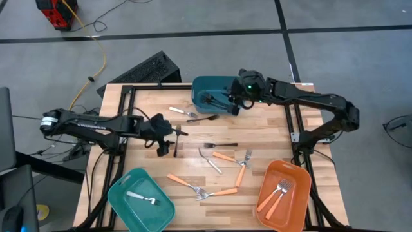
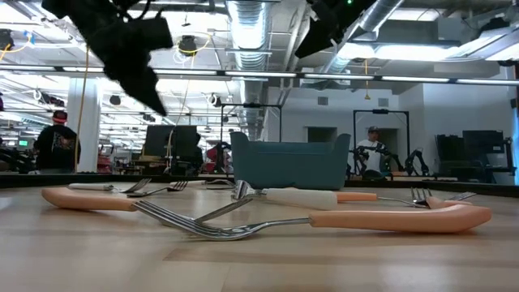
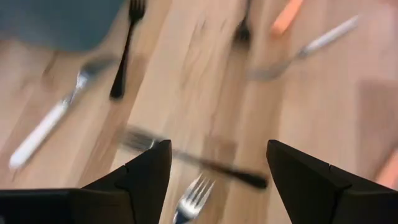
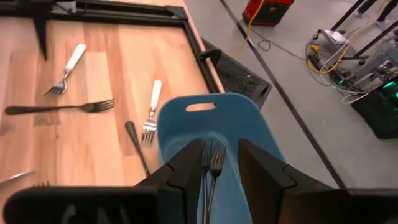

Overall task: Sort silverware by color (type)
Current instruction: Put the white fork into the green blue bin

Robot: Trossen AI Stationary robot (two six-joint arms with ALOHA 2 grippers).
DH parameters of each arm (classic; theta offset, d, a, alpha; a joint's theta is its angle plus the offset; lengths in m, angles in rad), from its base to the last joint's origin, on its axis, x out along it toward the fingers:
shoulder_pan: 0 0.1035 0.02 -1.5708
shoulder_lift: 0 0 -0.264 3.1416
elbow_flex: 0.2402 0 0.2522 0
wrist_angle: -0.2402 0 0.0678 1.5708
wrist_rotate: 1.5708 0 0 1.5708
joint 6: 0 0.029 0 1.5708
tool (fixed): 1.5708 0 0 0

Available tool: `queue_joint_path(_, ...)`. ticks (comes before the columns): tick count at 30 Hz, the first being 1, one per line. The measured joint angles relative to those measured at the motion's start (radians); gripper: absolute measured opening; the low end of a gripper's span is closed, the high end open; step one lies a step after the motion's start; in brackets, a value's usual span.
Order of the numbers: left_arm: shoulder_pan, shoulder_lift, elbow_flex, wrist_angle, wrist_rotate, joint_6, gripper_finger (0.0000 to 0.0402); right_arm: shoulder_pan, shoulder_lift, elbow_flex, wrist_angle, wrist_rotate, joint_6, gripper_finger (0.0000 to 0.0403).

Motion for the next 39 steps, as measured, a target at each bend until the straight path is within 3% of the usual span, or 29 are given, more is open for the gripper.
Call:
queue_joint_path(5, -0.002, 0.042, -0.001, -0.067, -0.026, 0.007, 0.0249, 0.012, 0.01, 0.0, -0.012, 0.0, -0.007, 0.0129)
queue_joint_path(14, -0.002, 0.046, -0.128, -0.06, -0.071, 0.049, 0.0249, 0.018, 0.015, 0.0, -0.042, -0.001, -0.007, 0.0129)
queue_joint_path(19, 0.01, 0.046, -0.136, -0.041, -0.091, 0.066, 0.0249, 0.017, 0.015, 0.0, -0.042, -0.001, -0.007, 0.0129)
queue_joint_path(27, 0.108, 0.077, -0.136, -0.009, -0.048, -0.002, 0.0249, 0.017, 0.015, 0.0, -0.044, -0.002, -0.011, 0.0129)
queue_joint_path(39, 0.049, 0.221, -0.136, 0.114, -0.001, 0.116, 0.0249, 0.016, 0.015, 0.0, -0.051, -0.002, -0.033, 0.0128)
